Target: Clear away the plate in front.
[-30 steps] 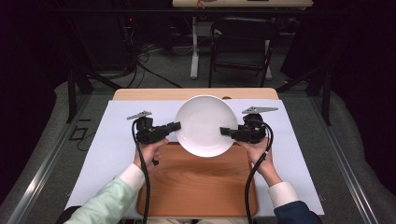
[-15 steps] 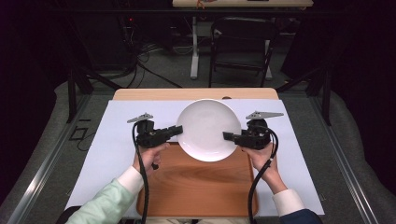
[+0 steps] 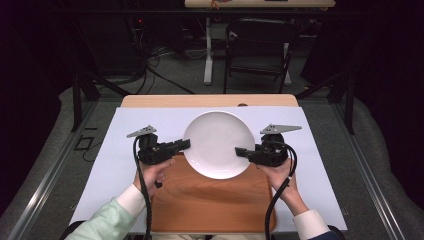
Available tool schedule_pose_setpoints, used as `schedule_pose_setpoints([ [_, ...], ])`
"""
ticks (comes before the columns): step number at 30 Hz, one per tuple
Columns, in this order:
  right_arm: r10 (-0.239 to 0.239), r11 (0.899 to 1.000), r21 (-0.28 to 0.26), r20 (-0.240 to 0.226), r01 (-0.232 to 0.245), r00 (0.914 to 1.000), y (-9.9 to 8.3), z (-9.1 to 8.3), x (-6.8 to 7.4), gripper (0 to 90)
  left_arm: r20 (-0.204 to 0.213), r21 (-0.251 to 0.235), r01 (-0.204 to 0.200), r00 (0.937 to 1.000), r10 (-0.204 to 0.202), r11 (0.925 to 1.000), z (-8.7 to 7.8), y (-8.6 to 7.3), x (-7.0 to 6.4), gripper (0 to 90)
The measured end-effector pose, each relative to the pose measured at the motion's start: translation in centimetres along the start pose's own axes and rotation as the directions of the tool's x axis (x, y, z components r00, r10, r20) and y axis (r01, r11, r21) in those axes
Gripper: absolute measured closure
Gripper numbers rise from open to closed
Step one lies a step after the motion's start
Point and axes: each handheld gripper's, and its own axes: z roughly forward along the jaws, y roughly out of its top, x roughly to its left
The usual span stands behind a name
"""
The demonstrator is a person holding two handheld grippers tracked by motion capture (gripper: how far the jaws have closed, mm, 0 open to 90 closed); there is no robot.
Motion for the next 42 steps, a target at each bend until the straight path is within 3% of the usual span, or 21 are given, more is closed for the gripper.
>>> schedule_pose_setpoints([
  [4,0.003,1.0,0.002,-0.014,-0.002,0.9999,-0.2,-0.1,0.5,70.3,0.004,0.001,-0.012,0.9999,0.012,0.9999,-0.6,-0.2,-0.3,80.9],
  [10,-0.009,1.0,0.009,-0.029,0.009,0.9995,-0.5,-0.2,1.1,71.0,-0.013,-0.002,0.002,0.9999,-0.002,1.0,-1.3,-0.8,-0.6,80.5],
  [21,-0.012,0.999,0.033,-0.053,0.014,0.9985,-1.1,-0.1,2.2,72.1,0.002,-0.001,0.004,1.0,-0.004,1.0,-2.6,-1.4,-0.9,80.5],
  [42,-0.009,0.997,0.076,-0.069,0.014,0.9976,-2.8,-0.8,3.7,73.2,0.017,0.059,0.017,0.9997,-0.018,0.9981,-3.5,-3.5,-1.5,80.4],
])
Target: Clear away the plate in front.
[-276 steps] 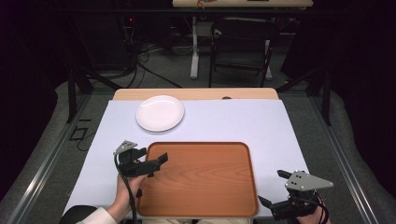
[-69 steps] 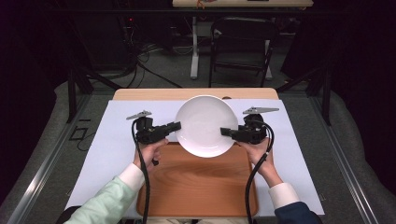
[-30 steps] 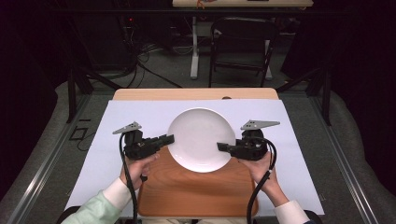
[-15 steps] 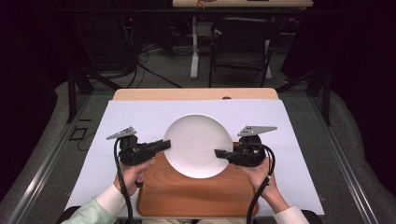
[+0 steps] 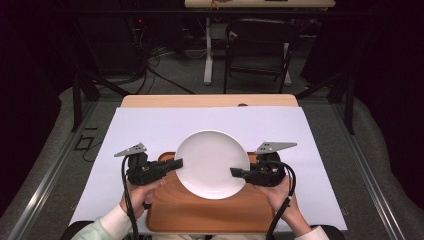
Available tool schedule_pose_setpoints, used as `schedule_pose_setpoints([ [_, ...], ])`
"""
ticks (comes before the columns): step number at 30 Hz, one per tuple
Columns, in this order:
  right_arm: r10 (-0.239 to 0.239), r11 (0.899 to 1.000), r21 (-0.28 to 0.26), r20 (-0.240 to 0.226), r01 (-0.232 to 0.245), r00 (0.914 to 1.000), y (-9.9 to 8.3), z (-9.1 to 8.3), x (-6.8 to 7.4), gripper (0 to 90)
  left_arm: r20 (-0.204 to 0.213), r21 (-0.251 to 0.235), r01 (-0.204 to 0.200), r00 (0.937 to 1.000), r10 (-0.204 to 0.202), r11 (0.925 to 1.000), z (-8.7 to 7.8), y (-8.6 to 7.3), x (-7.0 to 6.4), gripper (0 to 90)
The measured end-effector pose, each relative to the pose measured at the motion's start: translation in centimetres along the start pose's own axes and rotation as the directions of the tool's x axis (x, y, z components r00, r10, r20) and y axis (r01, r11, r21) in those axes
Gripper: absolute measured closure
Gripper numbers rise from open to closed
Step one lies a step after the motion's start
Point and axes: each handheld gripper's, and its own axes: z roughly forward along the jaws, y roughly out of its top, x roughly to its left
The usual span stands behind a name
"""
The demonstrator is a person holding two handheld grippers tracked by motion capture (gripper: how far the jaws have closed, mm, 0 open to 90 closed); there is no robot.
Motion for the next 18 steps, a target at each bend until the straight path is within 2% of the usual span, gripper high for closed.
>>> schedule_pose_setpoints([
  [12,0.037,0.998,0.042,-0.015,-0.036,0.9992,-1.3,0.2,0.5,73.6,0.014,0.065,0.01,0.9998,-0.011,0.9978,-0.2,-1.1,0.2,80.8],
  [16,0.052,0.997,0.055,-0.02,-0.05,0.9985,-1.8,0.4,0.5,73.6,-0.01,0.1,-0.009,0.9999,0.01,0.9949,0.0,-1.4,0.0,80.9],
  [18,0.059,0.996,0.068,-0.023,-0.057,0.998,-2.0,0.5,0.4,73.6,-0.009,0.118,-0.002,1.0,0.003,0.993,0.1,-1.6,0.1,80.9],
])
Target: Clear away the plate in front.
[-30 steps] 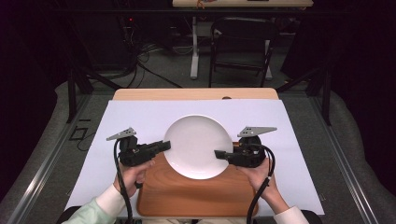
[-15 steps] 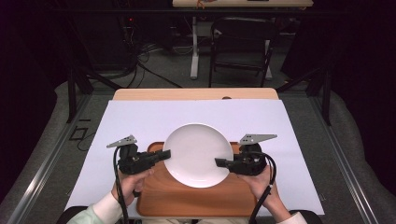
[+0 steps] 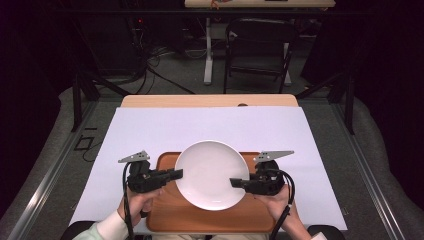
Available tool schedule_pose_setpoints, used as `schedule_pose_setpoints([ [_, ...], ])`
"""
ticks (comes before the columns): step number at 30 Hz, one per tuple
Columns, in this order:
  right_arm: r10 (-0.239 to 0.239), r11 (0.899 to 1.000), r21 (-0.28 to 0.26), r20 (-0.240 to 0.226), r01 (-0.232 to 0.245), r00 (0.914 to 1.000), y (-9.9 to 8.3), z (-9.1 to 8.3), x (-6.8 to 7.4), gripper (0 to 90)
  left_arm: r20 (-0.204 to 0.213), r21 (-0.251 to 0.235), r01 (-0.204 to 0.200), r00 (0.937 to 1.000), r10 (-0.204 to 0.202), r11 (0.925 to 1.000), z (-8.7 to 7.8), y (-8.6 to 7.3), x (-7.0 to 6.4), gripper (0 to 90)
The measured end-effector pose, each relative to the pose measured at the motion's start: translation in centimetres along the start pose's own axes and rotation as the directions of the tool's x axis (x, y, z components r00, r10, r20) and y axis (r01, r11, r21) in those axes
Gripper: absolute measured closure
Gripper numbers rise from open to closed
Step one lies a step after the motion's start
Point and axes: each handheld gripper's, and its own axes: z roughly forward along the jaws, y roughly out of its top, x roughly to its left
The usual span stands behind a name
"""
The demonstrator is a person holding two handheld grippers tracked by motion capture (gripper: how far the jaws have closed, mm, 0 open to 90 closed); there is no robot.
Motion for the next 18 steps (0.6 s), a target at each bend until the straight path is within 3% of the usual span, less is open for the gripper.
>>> schedule_pose_setpoints([
  [12,0.032,0.998,0.051,-0.002,-0.032,0.9995,-0.7,1.1,-0.5,73.7,-0.019,0.076,0.053,0.9985,-0.052,0.9957,0.9,-0.8,0.9,80.0],
  [18,0.043,0.997,0.069,0.002,-0.043,0.9991,-0.9,1.4,-0.9,73.3,-0.024,0.106,0.057,0.9982,-0.055,0.9927,1.2,-0.9,1.1,79.9],
])
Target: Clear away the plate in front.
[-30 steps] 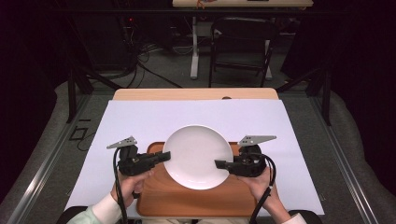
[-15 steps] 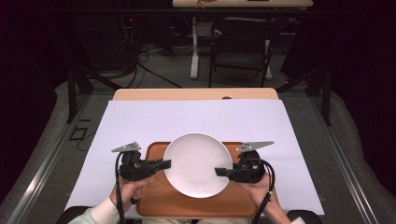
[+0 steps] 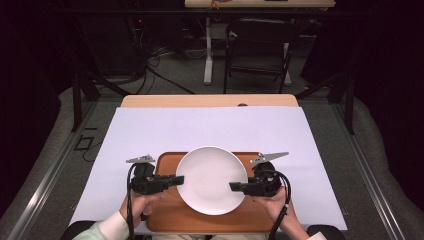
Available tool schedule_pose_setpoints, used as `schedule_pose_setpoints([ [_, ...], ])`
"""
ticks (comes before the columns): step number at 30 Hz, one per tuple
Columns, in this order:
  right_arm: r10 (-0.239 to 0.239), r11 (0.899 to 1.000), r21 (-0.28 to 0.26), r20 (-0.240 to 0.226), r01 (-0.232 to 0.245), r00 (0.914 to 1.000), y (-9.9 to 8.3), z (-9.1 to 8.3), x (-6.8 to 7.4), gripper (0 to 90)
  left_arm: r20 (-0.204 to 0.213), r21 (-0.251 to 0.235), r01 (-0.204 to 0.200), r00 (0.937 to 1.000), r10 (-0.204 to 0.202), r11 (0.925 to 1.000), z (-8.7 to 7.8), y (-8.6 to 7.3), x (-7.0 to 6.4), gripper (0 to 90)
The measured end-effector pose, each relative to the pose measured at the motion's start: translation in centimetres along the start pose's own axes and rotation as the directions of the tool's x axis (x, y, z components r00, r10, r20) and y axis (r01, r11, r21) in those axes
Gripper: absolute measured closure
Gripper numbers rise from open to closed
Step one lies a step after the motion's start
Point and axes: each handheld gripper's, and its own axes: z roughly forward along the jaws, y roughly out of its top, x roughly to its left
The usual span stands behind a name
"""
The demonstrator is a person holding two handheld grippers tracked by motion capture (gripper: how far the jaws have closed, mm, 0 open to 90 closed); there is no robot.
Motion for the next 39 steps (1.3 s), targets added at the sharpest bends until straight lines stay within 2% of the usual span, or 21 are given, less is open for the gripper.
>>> schedule_pose_setpoints([
  [14,0.022,0.999,0.048,0.012,-0.023,0.9997,-0.3,0.8,-0.6,71.9,-0.017,0.052,0.017,0.9997,-0.016,0.9985,0.6,-0.3,0.3,79.7],
  [23,0.039,0.996,0.082,0.017,-0.04,0.9991,-0.4,1.5,-1.0,71.3,-0.053,0.08,0.015,0.9985,-0.011,0.9967,1.1,-0.5,0.3,79.0],
  [35,0.043,0.993,0.108,0.033,-0.046,0.9986,-0.4,2.4,-1.5,69.1,-0.094,0.096,0.013,0.9956,-0.004,0.9952,1.6,-0.6,0.7,78.6],
  [39,0.039,0.992,0.116,0.037,-0.043,0.9985,-0.3,2.6,-1.6,68.5,-0.098,0.099,0.028,0.995,-0.019,0.9947,1.8,-0.6,1.0,78.5],
])
